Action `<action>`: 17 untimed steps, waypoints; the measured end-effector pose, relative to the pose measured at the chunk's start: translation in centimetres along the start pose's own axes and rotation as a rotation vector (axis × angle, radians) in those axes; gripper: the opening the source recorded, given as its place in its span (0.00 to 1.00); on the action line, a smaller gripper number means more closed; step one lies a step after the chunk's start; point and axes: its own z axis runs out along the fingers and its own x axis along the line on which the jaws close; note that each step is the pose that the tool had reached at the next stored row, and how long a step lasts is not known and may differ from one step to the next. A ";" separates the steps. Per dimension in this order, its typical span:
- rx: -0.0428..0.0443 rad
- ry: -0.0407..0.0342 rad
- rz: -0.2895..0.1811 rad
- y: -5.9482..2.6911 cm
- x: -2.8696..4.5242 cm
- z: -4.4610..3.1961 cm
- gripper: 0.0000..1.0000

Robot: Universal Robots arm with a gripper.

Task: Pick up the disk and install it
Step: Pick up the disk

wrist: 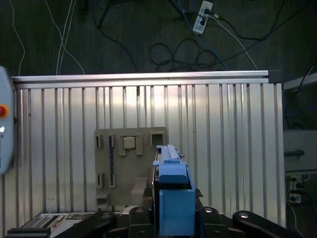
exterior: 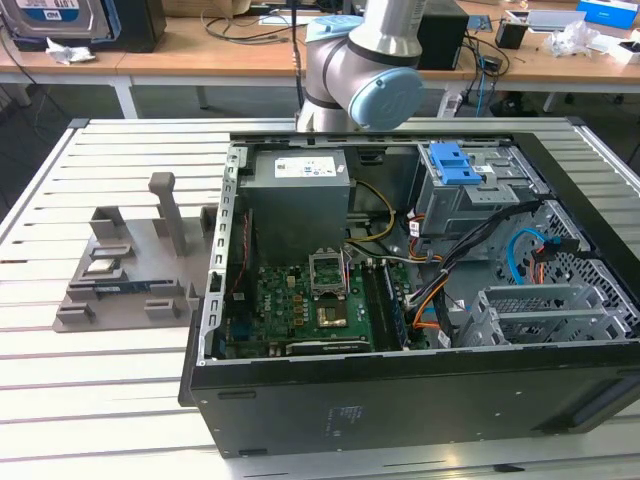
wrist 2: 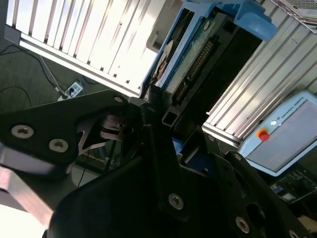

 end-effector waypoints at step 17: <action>-0.0001 -0.0001 0.000 0.25 -0.26 -7.18 0.36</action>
